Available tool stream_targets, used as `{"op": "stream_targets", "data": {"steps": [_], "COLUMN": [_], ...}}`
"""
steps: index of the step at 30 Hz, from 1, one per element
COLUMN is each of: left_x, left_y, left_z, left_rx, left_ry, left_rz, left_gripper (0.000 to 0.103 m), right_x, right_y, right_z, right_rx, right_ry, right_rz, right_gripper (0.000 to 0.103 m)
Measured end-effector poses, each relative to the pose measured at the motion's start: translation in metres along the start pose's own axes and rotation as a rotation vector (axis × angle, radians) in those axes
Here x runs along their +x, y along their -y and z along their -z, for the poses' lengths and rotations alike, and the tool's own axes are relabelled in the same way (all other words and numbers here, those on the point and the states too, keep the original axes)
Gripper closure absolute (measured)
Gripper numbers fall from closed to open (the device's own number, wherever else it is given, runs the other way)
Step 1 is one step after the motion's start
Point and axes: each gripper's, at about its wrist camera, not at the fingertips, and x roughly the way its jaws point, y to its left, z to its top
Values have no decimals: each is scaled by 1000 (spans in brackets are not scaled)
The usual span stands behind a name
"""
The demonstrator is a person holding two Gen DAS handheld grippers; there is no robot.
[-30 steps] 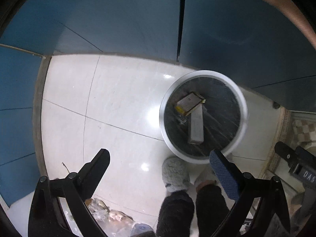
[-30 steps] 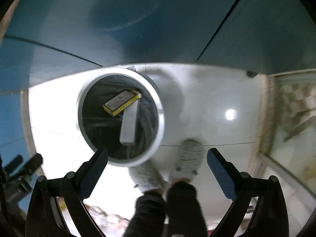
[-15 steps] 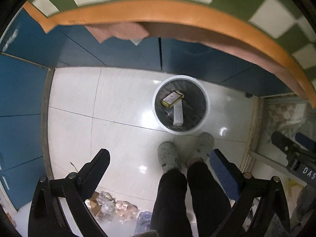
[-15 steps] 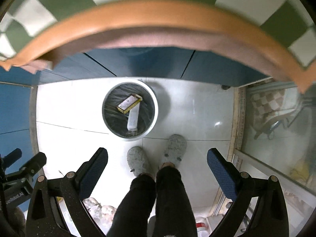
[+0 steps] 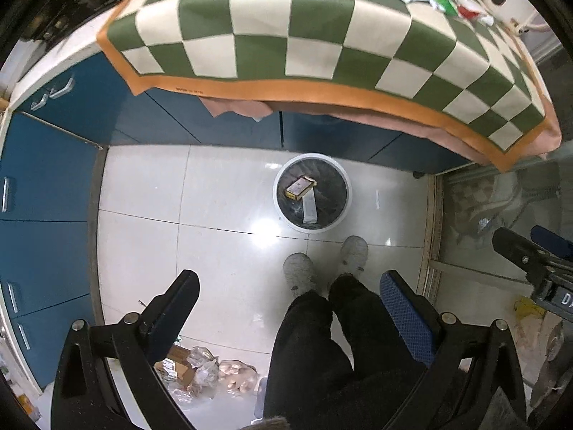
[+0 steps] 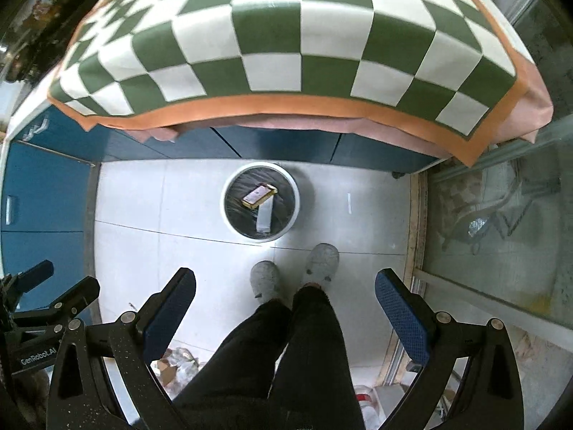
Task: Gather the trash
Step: 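Raise both tools back toward the counter, then grasp the white medicine box with the left tool while the right tool grasps the white tissue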
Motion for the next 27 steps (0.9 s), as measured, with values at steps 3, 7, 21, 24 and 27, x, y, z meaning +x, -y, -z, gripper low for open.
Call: {"op": "stream_targets", "data": {"steps": [3,7,21,24,27], "left_x": [-21,-53,-71,-56,-30], "left_y": [0,0,64,81,93], "left_z": [-9,-39,-265,-321,-370], "left_rx": [-5,-45,-3,40,75], "left_ry": [63,176,294,262,211], "left_rz": [-22,-33,-195,-229,-223], "left_gripper": [0,0,0,0,0], "right_x": [-23,-52,-58,-40,-11], "right_y": [0,5,122,155,179], "right_z": [-4,-32,-241,-301,-355], "right_rx": [29,73,290,339,357], "right_ry": [43,117,215,214,172], "right_rz": [-45,-95,-149,-113,-98], "right_gripper": [2,2,2,2,2]}}
